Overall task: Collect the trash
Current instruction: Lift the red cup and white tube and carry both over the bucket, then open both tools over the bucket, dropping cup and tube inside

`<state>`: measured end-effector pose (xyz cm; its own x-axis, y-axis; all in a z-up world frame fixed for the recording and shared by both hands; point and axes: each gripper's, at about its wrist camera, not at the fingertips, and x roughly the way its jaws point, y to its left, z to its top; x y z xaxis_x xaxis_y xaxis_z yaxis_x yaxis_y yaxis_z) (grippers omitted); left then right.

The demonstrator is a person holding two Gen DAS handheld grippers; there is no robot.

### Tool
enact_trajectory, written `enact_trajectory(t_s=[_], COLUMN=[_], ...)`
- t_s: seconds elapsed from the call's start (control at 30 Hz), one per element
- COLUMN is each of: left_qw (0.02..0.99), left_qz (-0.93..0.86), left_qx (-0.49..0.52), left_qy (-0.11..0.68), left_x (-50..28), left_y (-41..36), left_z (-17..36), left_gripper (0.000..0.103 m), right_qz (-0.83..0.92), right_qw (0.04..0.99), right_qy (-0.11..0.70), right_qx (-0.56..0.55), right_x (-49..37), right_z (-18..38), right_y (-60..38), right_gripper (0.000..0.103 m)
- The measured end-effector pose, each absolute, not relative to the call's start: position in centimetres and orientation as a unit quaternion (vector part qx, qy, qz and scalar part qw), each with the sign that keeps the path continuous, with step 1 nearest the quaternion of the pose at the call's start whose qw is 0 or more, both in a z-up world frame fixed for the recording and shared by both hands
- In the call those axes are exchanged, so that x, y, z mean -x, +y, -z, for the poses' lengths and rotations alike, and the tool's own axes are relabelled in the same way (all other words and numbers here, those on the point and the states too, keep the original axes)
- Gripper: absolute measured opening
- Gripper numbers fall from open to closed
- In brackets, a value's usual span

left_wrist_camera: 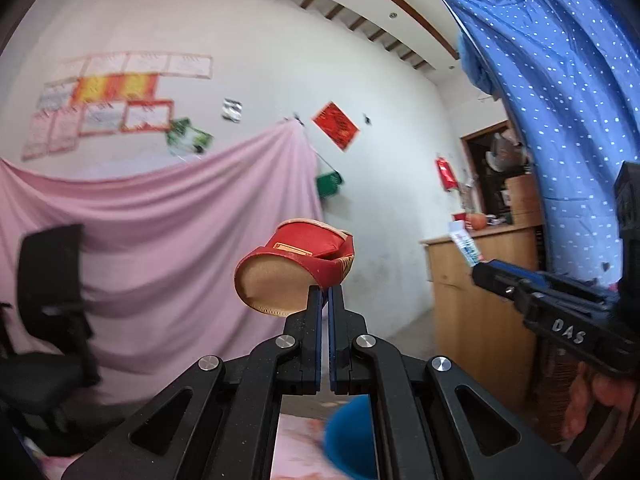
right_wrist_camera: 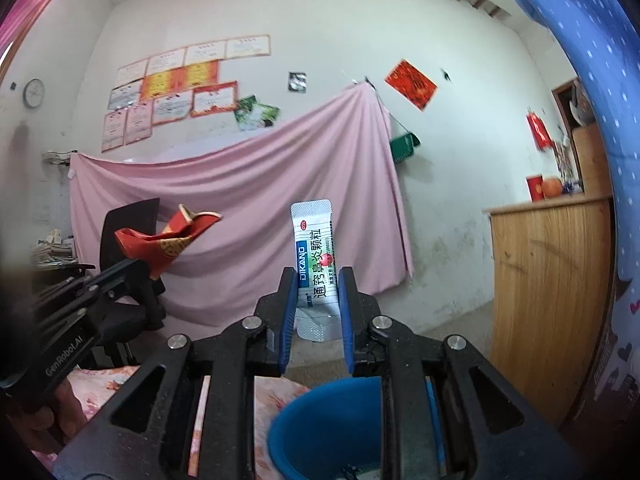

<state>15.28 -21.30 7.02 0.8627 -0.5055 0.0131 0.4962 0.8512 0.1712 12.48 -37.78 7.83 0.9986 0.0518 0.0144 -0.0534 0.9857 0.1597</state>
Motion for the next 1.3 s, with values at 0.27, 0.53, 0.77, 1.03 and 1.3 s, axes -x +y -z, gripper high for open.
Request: enact_trajectory(t_s=[0.27, 0.53, 0.77, 1.03, 1.3], left_qw=[0.946, 0.92, 0.899, 0.88, 0.867], left_qz=[0.302, 0.329, 0.33, 0.323, 0.311], left_qx=[-0.084, -0.034, -0.013, -0.004, 0.008], left_qy=[0.08, 0.209, 0.288, 0.347, 0.388], left_x=[-18.2, -22.5, -24.9, -26.9, -28.1], left_y=[-26.3, -27.6, -28.7, -29.0, -28.6], left_z=[-4.2, -3.1, -2.4, -2.1, -1.0], left_gripper=[0.001, 0.001, 0.001, 0.001, 0.001], right_qz=[-0.017, -0.023, -0.038, -0.036, -0.026], right_qw=[0.993, 0.98, 0.965, 0.951, 0.943], right_qy=[0.073, 0.16, 0.223, 0.265, 0.29], right_qx=[-0.091, -0.118, -0.137, -0.155, -0.16], right_x=[-14.3, -16.6, -18.6, -20.3, -21.1], right_z=[-4.5, -1.1, 1.4, 3.1, 4.3], right_y=[-41.4, -43.1, -43.6, -44.2, -44.6], right_gripper=[0.049, 0.049, 0.049, 0.049, 0.05])
